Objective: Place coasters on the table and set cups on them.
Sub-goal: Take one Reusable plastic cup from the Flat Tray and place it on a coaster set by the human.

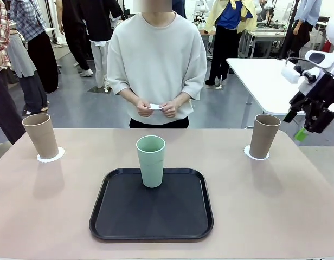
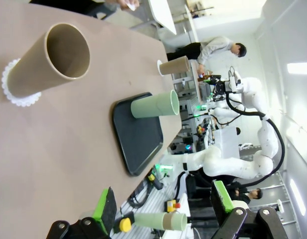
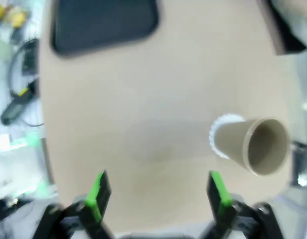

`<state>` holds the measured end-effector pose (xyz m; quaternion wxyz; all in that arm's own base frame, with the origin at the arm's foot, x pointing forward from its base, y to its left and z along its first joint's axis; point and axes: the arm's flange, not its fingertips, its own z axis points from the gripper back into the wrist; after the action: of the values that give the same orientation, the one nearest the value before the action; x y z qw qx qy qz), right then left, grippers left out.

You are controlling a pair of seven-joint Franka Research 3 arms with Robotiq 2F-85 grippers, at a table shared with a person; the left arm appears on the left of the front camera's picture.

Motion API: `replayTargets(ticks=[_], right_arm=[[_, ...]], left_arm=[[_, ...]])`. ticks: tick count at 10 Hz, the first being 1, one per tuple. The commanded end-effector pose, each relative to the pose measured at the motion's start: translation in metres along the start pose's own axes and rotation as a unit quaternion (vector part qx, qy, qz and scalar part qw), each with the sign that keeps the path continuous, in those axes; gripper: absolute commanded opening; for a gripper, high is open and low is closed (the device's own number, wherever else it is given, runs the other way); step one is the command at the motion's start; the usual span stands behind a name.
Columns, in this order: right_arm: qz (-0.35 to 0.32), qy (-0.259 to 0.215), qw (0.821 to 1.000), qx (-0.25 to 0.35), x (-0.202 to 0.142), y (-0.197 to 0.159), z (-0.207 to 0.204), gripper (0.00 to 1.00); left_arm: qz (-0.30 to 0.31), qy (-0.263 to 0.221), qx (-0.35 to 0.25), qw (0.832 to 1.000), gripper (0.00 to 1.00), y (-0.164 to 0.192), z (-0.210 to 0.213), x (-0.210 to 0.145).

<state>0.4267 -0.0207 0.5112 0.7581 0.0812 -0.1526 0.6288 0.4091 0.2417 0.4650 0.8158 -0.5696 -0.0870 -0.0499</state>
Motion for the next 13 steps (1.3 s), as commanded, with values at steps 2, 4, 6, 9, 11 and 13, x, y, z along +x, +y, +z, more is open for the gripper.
replayTargets(ticks=[2, 4, 6, 9, 11, 13], right_arm=[[-0.269, 0.058, 0.937, -0.214, 0.010, 0.021, 0.000, 1.00], [-0.336, 0.171, 0.906, -0.190, 0.022, 0.033, 0.001, 1.00], [-0.289, 0.261, 0.916, -0.096, 0.036, 0.047, 0.004, 1.00], [-0.292, 0.203, 0.914, -0.194, 0.016, 0.040, -0.002, 1.00], [-0.482, -0.018, 0.875, 0.039, -0.041, 0.044, 0.020, 1.00], [-0.533, -0.116, 0.822, 0.167, -0.097, 0.046, 0.021, 1.00]], left_arm=[[-0.002, -0.004, -0.002, 1.000, 1.00, -0.002, 0.001, -0.001], [-0.002, -0.004, -0.002, 1.000, 1.00, -0.002, 0.001, -0.001], [-0.002, -0.004, -0.002, 1.000, 1.00, -0.002, 0.001, -0.001], [-0.002, -0.004, -0.002, 1.000, 1.00, -0.002, 0.001, -0.001], [-0.002, -0.004, -0.002, 1.000, 1.00, -0.002, 0.001, -0.001], [-0.002, -0.004, -0.002, 1.000, 1.00, -0.002, 0.001, -0.001]])
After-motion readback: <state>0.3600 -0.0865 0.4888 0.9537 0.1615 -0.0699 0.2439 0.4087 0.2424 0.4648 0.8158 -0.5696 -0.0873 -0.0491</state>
